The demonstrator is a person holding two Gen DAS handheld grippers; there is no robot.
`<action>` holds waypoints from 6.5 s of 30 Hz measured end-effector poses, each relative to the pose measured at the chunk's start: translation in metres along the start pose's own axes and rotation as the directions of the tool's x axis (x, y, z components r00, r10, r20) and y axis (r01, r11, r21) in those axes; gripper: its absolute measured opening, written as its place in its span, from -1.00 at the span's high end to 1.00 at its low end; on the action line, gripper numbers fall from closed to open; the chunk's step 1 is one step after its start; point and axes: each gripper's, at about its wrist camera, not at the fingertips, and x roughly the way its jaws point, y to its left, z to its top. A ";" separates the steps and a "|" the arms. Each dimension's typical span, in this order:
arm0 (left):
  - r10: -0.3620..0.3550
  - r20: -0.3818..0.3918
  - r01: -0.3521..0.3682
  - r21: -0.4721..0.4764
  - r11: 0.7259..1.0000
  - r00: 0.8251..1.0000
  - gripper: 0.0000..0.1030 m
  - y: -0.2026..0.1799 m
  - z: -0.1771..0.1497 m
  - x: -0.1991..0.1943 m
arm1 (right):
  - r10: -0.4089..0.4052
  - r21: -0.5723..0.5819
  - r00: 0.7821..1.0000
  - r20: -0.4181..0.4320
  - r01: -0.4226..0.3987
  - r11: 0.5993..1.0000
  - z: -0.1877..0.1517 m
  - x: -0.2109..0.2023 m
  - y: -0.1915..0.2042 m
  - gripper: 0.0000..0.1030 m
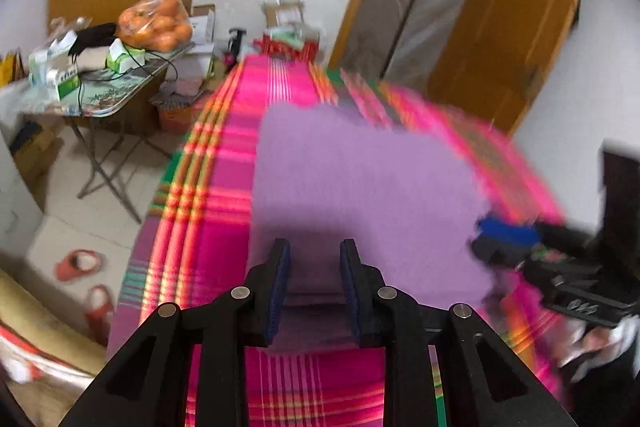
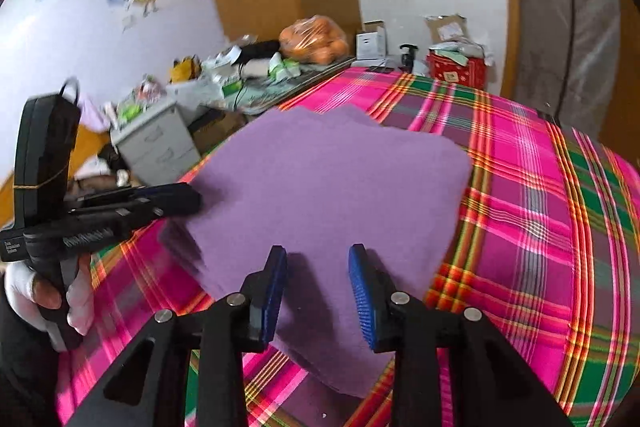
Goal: Fold clothes
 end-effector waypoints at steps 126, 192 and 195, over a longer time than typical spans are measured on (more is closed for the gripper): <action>0.232 -0.117 -0.214 0.147 0.966 0.966 -0.26 -0.064 -0.060 -0.006 | -0.141 0.021 0.985 -0.098 0.144 0.989 -0.065 -0.020 0.005 -0.02; 0.188 -0.097 -0.180 0.083 0.980 0.977 -0.24 -0.053 -0.059 -0.014 | -0.024 0.252 0.999 -0.029 0.031 0.967 -0.062 -0.025 -0.032 0.79; 0.137 -0.053 -0.137 0.012 0.991 0.989 -0.14 -0.043 -0.055 -0.025 | -0.036 0.262 0.999 -0.027 0.041 0.964 -0.063 -0.026 -0.034 0.79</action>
